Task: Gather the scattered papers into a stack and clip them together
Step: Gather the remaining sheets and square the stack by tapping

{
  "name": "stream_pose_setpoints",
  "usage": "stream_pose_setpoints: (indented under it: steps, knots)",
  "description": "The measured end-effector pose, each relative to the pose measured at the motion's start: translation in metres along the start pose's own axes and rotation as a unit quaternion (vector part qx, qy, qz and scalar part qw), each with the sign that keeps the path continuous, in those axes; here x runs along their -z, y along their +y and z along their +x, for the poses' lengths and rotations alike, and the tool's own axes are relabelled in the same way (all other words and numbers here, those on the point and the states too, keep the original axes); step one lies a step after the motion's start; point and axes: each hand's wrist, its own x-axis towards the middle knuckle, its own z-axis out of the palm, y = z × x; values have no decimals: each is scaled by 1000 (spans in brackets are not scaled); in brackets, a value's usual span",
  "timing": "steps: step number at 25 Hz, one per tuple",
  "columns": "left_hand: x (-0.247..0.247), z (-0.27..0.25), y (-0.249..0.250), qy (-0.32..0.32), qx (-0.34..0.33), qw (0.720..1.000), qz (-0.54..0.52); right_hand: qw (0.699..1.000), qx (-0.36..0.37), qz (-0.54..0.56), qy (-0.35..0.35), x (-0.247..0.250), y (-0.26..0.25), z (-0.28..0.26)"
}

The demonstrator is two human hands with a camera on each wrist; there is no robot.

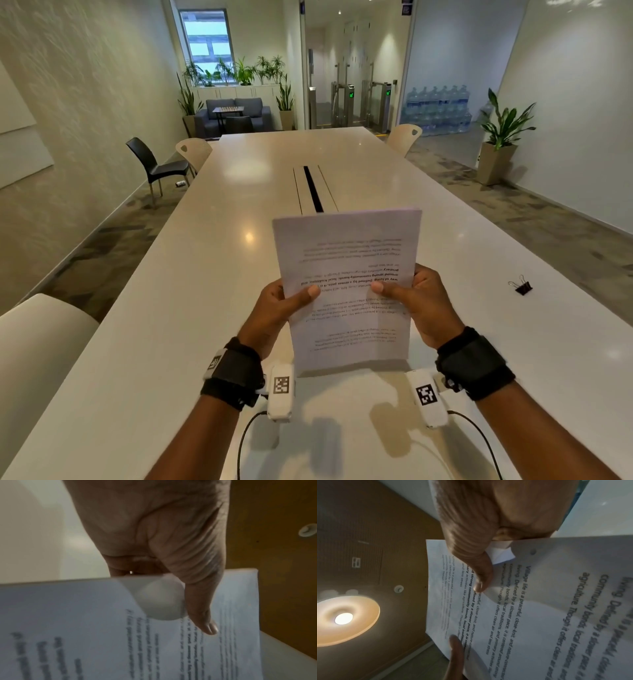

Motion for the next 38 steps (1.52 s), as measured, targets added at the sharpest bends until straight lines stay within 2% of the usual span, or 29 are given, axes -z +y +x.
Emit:
stream_pose_setpoints:
  steps: [4, 7, 13, 19, 23, 29, 33, 38]
  knots:
    - [-22, 6, 11, 40, -66, 997, 2, 1000, 5, -23, 9, -7, 6, -1]
    - [-29, 8, 7, 73, -76, 994, -2, 1000, 11, -10, 24, -6, 13, 2]
    - [-31, 10, -11, 72, -47, 996, 37, 1000, -29, 5, 3, -4, 37, 1]
    - [-35, 11, -12, 71, -51, 996, 30, 1000, -29, 2, -3, 3, 44, 10]
    - [-39, 13, -19, 79, -40, 995, 44, 998, -61, -9, -6, 5, 56, 7]
    - [-44, 20, -17, 89, -14, 996, -20, 997, -69, 2, -22, 33, 50, -1]
    - [-50, 30, -22, 46, 28, 998, -13, 997, -78, 12, -5, 54, 56, -9]
    - [-54, 56, -35, 41, 32, 998, -20, 993, -119, 24, 8, 70, 67, -21]
